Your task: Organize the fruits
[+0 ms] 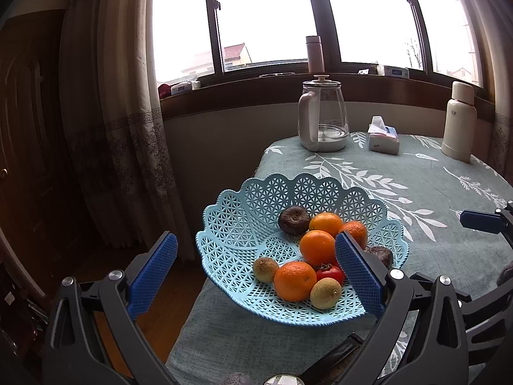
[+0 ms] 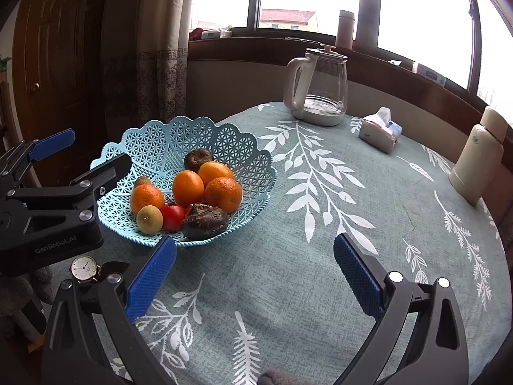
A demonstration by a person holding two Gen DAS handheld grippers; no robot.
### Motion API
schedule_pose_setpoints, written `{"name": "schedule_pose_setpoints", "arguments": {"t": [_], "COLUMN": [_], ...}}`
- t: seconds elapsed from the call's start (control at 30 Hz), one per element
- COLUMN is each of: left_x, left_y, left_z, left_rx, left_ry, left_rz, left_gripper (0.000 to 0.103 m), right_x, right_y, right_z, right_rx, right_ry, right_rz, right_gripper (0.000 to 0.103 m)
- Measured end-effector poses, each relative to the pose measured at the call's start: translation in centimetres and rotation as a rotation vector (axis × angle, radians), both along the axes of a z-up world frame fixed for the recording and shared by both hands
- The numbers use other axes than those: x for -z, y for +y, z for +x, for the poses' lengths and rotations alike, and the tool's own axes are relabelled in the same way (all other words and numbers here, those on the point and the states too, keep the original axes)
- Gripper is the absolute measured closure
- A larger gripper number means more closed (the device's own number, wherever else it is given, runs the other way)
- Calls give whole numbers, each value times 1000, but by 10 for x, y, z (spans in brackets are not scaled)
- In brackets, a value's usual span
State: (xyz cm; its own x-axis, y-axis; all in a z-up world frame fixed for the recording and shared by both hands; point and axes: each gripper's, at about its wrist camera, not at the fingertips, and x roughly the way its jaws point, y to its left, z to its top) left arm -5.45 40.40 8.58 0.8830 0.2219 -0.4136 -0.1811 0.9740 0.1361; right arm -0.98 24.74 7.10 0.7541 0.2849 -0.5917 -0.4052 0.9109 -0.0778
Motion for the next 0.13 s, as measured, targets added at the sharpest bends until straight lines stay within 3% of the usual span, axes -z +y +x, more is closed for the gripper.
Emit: {"name": "schedule_pose_setpoints", "arguments": {"t": [0.13], "left_x": [-3], "left_y": [-6], "left_z": [0], "left_rx": [12], "left_ry": [2], "left_rz": [11], "left_gripper": [3], "right_x": [-1], "right_y": [-7], "right_z": [-1], "right_rx": [21], "right_ry": [-11], "right_rz": [-4], "right_gripper": [5]}}
